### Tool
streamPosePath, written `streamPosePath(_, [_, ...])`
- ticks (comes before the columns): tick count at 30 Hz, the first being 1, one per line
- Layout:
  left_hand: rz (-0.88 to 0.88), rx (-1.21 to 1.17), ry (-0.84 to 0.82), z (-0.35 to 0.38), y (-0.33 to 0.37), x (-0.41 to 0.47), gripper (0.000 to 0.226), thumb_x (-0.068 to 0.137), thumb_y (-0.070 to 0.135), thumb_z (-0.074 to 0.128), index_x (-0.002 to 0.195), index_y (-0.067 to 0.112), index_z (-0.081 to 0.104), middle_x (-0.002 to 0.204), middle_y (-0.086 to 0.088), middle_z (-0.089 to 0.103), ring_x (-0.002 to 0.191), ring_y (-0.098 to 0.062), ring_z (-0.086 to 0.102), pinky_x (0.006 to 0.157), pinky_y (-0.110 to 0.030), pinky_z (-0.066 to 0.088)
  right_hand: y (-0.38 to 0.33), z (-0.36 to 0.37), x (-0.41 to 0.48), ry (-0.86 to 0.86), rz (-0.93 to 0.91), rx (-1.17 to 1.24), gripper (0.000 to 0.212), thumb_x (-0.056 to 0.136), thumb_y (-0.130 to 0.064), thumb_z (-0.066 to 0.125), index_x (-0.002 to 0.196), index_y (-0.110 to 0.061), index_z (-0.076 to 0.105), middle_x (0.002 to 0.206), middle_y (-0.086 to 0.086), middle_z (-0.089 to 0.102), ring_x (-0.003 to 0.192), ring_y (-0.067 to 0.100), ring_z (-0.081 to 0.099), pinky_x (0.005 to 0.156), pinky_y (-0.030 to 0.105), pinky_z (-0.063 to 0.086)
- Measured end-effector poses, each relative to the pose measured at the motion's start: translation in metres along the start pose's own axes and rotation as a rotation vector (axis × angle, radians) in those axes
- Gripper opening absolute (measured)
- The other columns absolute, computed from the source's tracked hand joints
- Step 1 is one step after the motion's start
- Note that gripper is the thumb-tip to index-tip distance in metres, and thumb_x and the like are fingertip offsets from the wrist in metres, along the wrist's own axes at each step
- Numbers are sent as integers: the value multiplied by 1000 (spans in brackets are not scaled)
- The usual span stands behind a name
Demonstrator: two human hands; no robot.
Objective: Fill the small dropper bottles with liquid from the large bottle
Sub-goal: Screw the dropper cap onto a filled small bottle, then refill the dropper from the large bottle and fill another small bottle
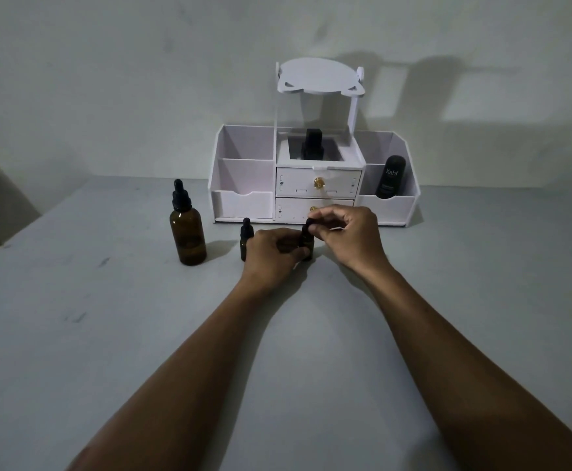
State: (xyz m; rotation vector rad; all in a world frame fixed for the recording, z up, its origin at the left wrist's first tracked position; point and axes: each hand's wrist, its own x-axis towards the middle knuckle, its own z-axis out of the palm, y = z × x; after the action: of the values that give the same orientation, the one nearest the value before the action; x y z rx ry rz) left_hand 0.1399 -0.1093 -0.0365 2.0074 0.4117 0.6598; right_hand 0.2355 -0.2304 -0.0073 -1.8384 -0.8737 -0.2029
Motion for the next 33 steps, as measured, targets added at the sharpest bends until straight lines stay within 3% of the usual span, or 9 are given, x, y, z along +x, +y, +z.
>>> streamPosePath(5, [2, -21, 8, 1, 0, -2, 31, 81, 11, 78, 112, 15, 75, 100, 2, 77, 86, 3, 70, 81, -6, 49, 0, 0, -1, 2, -13, -14, 21, 79, -4, 79, 97, -14, 78, 88, -3, 75, 77, 1, 68, 75, 6, 53])
streamPosePath(8, [-7, -23, 1, 1, 2, -4, 34, 81, 12, 78, 115, 14, 73, 104, 1, 76, 88, 1, 69, 89, -14, 52, 0, -1, -2, -9, -17, -28, 22, 80, -4, 78, 100, -14, 77, 90, -3, 75, 78, -3, 67, 75, 3, 51])
streamPosePath(13, [-73, -45, -16, -1, 7, -15, 60, 79, 21, 82, 134, 15, 59, 117, 3, 66, 98, -7, 62, 76, -8, 43, -6, -8, -2, 27, -71, 11, 28, 84, -10, 77, 111, -15, 74, 96, -2, 75, 86, 1, 69, 78, 8, 54])
streamPosePath(17, [-10, 50, -74, -28, 16, -31, 52, 84, 31, 76, 133, 24, 59, 124, 6, 65, 96, -3, 64, 75, -11, 50, -27, -15, -1, 112, -143, 73, 22, 87, -12, 73, 109, -14, 74, 98, -4, 75, 86, 4, 71, 78, 14, 56])
streamPosePath(22, [174, -40, 343, -93, 17, -51, 21, 86, 23, 75, 107, 22, 74, 90, 9, 74, 74, -7, 71, 70, -24, 60, -68, 4, 0, 75, -190, 181, 15, 87, -10, 73, 100, -13, 77, 88, -4, 76, 78, 6, 71, 75, 16, 57])
streamPosePath(24, [152, -61, 512, -120, 6, -51, 15, 86, 23, 75, 101, 22, 75, 81, 8, 74, 69, -11, 70, 65, -30, 59, -84, 20, 2, 26, -193, 203, 14, 86, -9, 73, 99, -13, 77, 86, -4, 75, 76, 7, 69, 72, 15, 56])
streamPosePath(26, [84, -24, 590, -141, -8, -46, 21, 84, 24, 77, 104, 23, 73, 86, 11, 72, 74, -4, 68, 64, -23, 56, -97, 39, 5, -28, -191, 208, 14, 86, -10, 72, 98, -13, 77, 86, -2, 75, 77, 9, 68, 69, 16, 56])
streamPosePath(28, [6, -33, 549, -156, -25, -38, 36, 81, 28, 80, 115, 24, 69, 95, 11, 70, 82, 2, 67, 68, -14, 53, -105, 58, 11, -80, -175, 216, 14, 85, -12, 73, 99, -13, 76, 86, -2, 75, 77, 8, 66, 65, 12, 53])
streamPosePath(33, [-114, -114, 285, -166, -53, -30, 71, 71, 31, 87, 135, 23, 58, 123, 2, 65, 109, -9, 63, 90, -30, 53, -115, 99, 25, -145, -128, 178, 28, 85, -25, 75, 111, -15, 73, 95, -3, 73, 80, 7, 66, 69, 7, 50])
